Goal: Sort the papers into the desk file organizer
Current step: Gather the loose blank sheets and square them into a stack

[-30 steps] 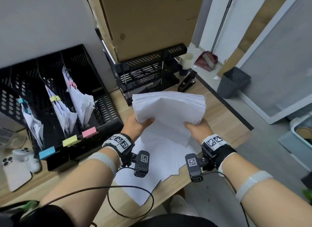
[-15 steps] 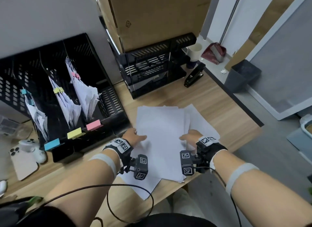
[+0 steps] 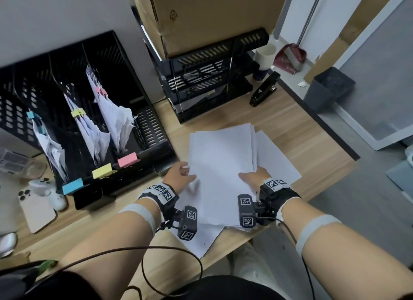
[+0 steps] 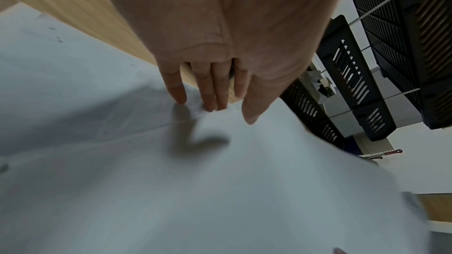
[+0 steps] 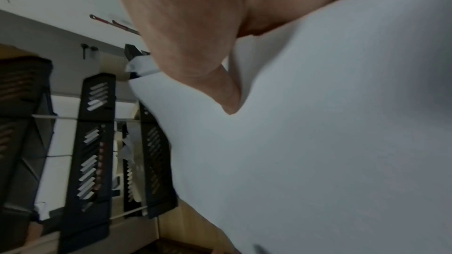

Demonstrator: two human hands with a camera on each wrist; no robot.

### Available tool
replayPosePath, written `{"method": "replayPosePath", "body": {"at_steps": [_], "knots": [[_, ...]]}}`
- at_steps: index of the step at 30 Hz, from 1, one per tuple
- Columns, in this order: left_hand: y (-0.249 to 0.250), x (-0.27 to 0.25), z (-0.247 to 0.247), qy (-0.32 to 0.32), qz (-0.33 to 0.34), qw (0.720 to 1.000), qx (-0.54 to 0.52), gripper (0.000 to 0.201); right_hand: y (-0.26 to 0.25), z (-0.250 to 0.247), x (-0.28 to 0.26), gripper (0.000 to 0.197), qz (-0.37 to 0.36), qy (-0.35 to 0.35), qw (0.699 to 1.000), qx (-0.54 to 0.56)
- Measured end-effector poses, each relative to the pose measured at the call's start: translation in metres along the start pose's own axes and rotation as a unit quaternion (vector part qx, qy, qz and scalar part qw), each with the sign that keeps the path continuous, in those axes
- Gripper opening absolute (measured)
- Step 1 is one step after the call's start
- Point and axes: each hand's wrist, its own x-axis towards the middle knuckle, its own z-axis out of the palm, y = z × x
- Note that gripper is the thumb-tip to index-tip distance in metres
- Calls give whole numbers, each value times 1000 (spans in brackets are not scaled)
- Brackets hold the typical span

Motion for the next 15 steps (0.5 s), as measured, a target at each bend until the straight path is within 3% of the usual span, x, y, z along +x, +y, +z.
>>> {"method": "replayPosePath", "body": {"at_steps": [2, 5, 8, 10, 12, 15], "knots": [[2, 4, 1, 8, 1, 1000, 11, 61, 6, -10, 2, 36, -23, 32, 998, 59], [7, 11, 6, 17, 7, 997, 80, 60, 18, -29, 0, 36, -14, 55, 994, 97], [15, 14, 17, 23, 21, 978, 207, 61, 36, -38, 1, 42, 28, 62, 997, 21], [20, 16, 24, 28, 30, 961, 273, 57, 49, -37, 12, 27, 71, 11, 997, -35], [25, 17, 29, 35, 28, 953, 298, 50, 54, -37, 19, 9, 103, 49, 992, -54], [28, 22, 31, 32, 19, 949, 314, 49, 54, -38, 20, 12, 84, 90, 991, -59]]}}
